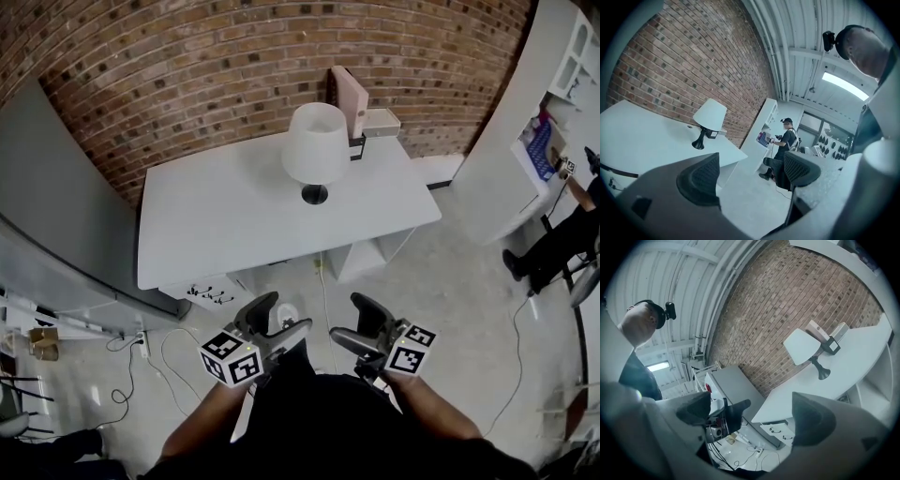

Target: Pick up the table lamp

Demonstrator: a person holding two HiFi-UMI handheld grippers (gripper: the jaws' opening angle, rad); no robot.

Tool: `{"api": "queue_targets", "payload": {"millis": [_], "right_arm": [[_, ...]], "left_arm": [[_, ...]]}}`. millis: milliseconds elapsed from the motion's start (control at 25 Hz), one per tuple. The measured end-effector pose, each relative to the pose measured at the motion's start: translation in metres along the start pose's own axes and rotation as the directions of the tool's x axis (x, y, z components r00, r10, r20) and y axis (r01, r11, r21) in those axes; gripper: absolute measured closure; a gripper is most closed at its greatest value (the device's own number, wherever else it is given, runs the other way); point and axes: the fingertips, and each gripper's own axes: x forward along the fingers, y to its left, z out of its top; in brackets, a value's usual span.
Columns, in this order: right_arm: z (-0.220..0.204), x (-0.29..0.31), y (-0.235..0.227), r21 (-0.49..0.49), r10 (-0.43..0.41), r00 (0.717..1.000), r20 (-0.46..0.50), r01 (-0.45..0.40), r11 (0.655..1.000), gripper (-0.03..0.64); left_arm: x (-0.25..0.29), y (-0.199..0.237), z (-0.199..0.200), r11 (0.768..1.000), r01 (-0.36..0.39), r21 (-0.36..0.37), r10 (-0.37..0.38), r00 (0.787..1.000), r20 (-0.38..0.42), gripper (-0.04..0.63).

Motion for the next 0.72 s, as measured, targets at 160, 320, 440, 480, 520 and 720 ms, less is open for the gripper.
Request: {"api": "queue_targets", "payload": {"millis": [160, 320, 440, 480, 520, 720], "right_arm": [[0.014, 0.008, -0.02, 0.002, -0.016, 1.0, 0.005, 0.016, 1.0, 0.075], [0.03, 0.024, -0.047, 0.022, -0.033, 0.999, 0.025, 0.032, 0.999, 0.08], [0.037, 0.039, -0.066, 0.028, -0.043, 0.999, 0.029, 0.042, 0.999, 0.08], [0.042, 0.046, -0.073, 0.029, -0.048, 0.998, 0.029, 0.047, 0.998, 0.08], [0.047, 0.053, -0.079, 0.03, -0.053, 0.998, 0.03, 0.052, 0.998, 0.08], [0.09, 0.092, -0.107, 0.013, -0.075, 0.996, 0.049, 0.075, 0.997, 0.08]], "left_arm": [[0.02, 0.017, 0.017, 1.0, 0.001, -0.03, 0.0, 1.0, 0.027, 0.164], [0.04, 0.04, 0.025, 1.0, -0.002, -0.027, 0.002, 1.0, 0.017, 0.164], [0.052, 0.062, 0.032, 0.999, 0.0, -0.034, 0.0, 1.0, 0.013, 0.164], [0.057, 0.07, 0.038, 0.999, 0.004, -0.036, -0.003, 1.0, 0.015, 0.163], [0.063, 0.079, 0.044, 0.999, 0.007, -0.038, -0.007, 1.0, 0.017, 0.164], [0.094, 0.12, 0.094, 0.999, 0.037, -0.026, -0.036, 0.999, 0.031, 0.164]]}}
